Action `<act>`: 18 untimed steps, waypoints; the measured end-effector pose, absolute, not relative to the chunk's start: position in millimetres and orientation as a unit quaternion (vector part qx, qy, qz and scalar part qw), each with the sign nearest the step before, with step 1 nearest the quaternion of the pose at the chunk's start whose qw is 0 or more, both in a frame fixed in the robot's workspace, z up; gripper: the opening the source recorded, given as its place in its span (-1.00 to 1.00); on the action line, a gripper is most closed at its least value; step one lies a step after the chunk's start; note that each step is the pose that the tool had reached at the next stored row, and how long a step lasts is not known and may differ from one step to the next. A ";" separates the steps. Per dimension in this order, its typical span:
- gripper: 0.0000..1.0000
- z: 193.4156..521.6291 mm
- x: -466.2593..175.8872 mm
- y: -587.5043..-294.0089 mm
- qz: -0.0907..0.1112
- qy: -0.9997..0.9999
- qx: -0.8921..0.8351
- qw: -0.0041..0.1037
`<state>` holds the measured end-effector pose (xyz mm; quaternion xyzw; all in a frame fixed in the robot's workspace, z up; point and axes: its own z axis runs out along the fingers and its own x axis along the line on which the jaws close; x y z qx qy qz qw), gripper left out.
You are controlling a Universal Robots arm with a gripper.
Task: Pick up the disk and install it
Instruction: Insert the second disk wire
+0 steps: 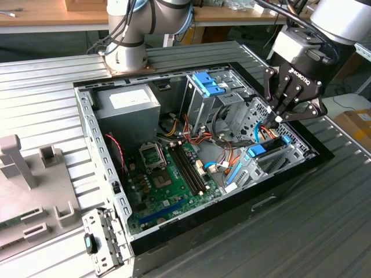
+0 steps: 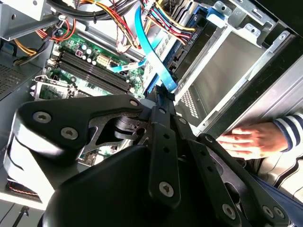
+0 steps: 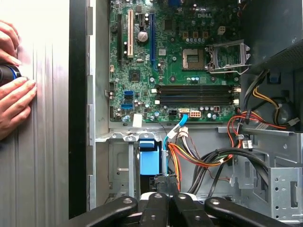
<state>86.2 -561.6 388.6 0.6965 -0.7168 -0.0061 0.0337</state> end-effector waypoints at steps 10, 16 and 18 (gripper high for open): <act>-0.17 388.6 86.2 -561.6 -0.005 -0.717 0.696 0.035; -0.04 388.3 94.1 -561.6 -0.008 -0.717 0.696 0.038; -0.04 388.2 94.1 -561.6 -0.008 -0.717 0.696 0.038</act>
